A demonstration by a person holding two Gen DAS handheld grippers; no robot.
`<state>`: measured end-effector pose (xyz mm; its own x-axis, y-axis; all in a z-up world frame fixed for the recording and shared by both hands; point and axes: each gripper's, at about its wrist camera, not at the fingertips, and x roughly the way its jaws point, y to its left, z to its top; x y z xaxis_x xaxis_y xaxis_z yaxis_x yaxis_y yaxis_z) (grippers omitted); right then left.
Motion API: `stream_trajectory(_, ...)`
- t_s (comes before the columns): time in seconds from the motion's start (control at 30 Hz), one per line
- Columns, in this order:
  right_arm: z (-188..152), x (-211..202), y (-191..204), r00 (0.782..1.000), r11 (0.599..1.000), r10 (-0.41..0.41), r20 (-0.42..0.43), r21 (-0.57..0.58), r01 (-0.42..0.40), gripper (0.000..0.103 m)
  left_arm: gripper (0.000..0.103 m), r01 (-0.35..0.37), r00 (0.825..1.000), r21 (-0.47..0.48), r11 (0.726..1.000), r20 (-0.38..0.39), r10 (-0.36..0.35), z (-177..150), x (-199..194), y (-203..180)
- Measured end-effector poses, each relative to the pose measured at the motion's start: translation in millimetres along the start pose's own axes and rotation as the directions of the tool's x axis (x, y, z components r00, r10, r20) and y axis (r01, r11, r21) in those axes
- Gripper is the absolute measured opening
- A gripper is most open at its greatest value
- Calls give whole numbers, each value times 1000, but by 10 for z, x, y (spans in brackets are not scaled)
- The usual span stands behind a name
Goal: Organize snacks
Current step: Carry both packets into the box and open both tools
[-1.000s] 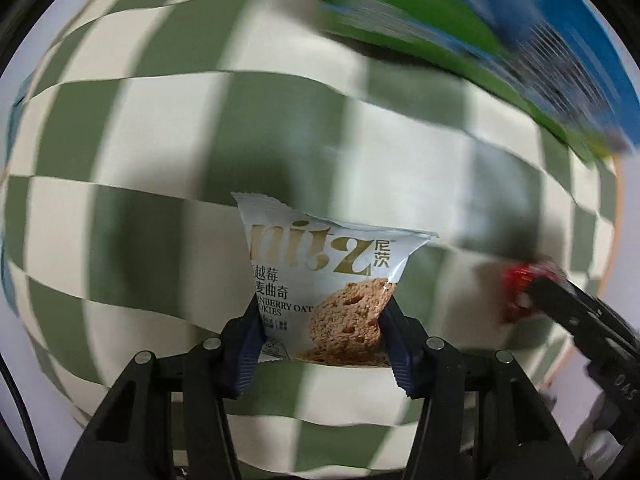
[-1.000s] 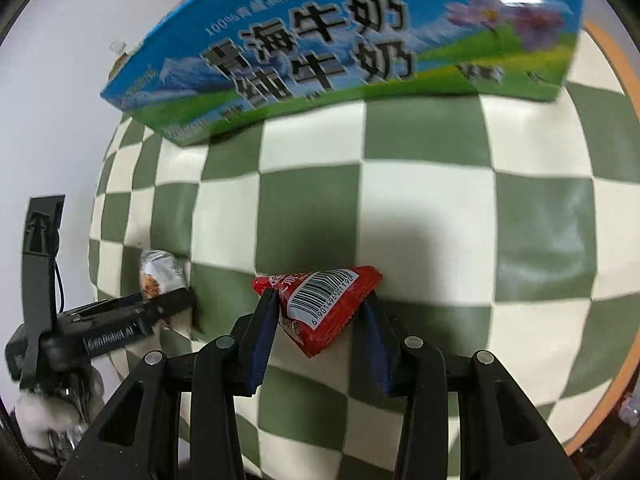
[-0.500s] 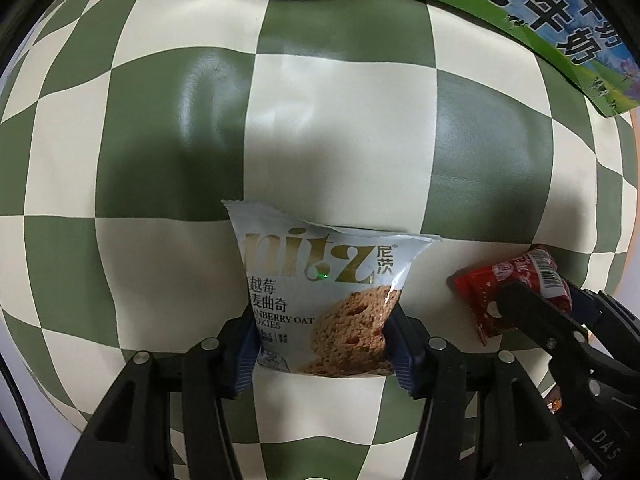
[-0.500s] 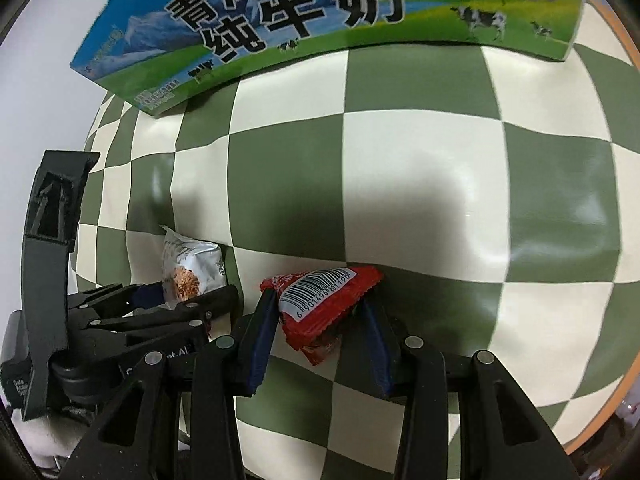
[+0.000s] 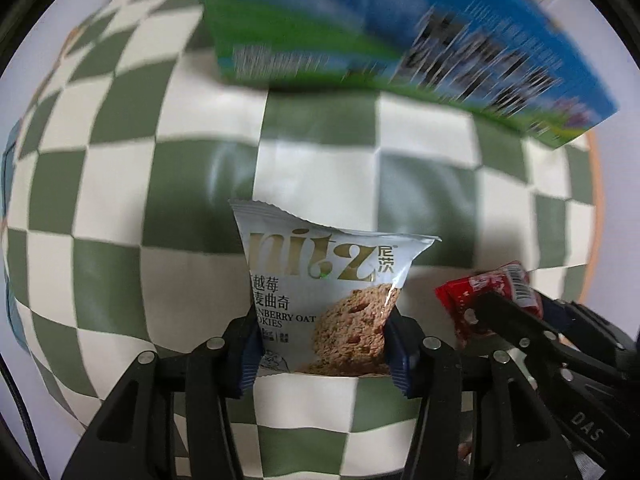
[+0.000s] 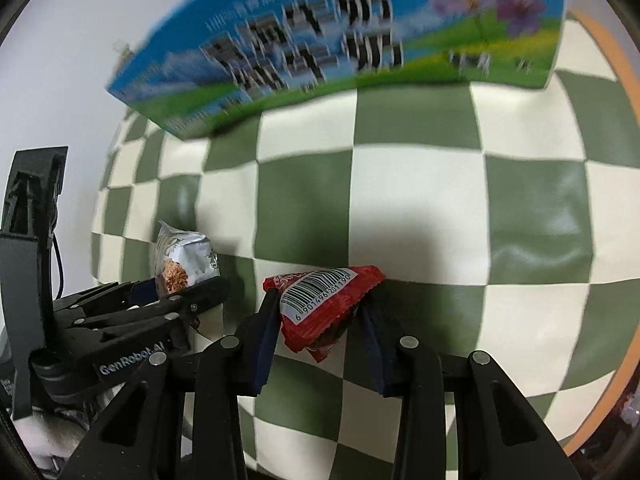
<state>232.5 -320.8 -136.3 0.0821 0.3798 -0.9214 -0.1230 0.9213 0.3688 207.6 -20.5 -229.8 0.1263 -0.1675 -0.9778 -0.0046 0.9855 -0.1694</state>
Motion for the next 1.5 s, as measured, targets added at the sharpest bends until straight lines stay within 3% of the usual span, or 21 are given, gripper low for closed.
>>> stream_trajectory(0.17,185,-548,4,994,999,46,101,-1,-46,40,49,74,992,29,997,97,-76,239,-650,-193)
stream_trajectory(0.33,595,-1245,7,966,997,73,250,-12,-73,41,49,111,976,93,989,177,-126,771,-1187,-471)
stream_trajectory(0.43,898,-1505,7,950,999,45,310,-26,-38,41,49,63,977,121,991,197,-86,1168,-1258,-608)
stream_trajectory(0.53,1270,-1546,-36,941,999,-28,336,-14,34,41,49,11,983,109,994,179,-31,1491,-1036,-705)
stream_trajectory(0.63,1643,-1418,-146,947,993,-113,301,6,117,41,50,-72,989,109,991,138,56,1825,-877,-747)
stream_trajectory(0.7,1839,-1275,-227,945,981,-192,264,15,195,41,50,-88,992,104,991,98,78,1927,-710,-685)
stream_trajectory(0.77,1958,-1128,-304,949,974,-224,220,27,223,43,50,-106,992,82,991,74,100,2000,-552,-604)
stream_trajectory(0.8,2027,-1024,-354,954,969,-246,174,37,243,51,52,-108,992,75,991,67,103,2014,-505,-584)
stream_trajectory(0.83,2054,-966,-381,956,967,-254,149,40,251,58,60,-111,993,69,991,58,107,2030,-462,-563)
stream_trajectory(0.87,2074,-910,-394,957,965,-261,128,39,258,82,68,-110,993,62,992,52,107,2057,-414,-540)
stream_trajectory(0.9,2107,-859,-395,955,962,-273,114,35,271,95,87,-109,993,61,992,49,106,2063,-385,-529)
stream_trajectory(0.93,2113,-818,-381,960,965,-261,104,26,260,96,97,-108,993,61,992,46,106,2066,-363,-527)
stream_trajectory(1.03,2122,-708,-314,949,952,-305,84,-7,306,97,97,-91,995,55,994,43,89,2068,-336,-520)
stream_trajectory(1.5,2131,-541,-279,946,947,-319,52,-9,320,97,97,-77,995,24,997,57,76,1955,-368,-401)
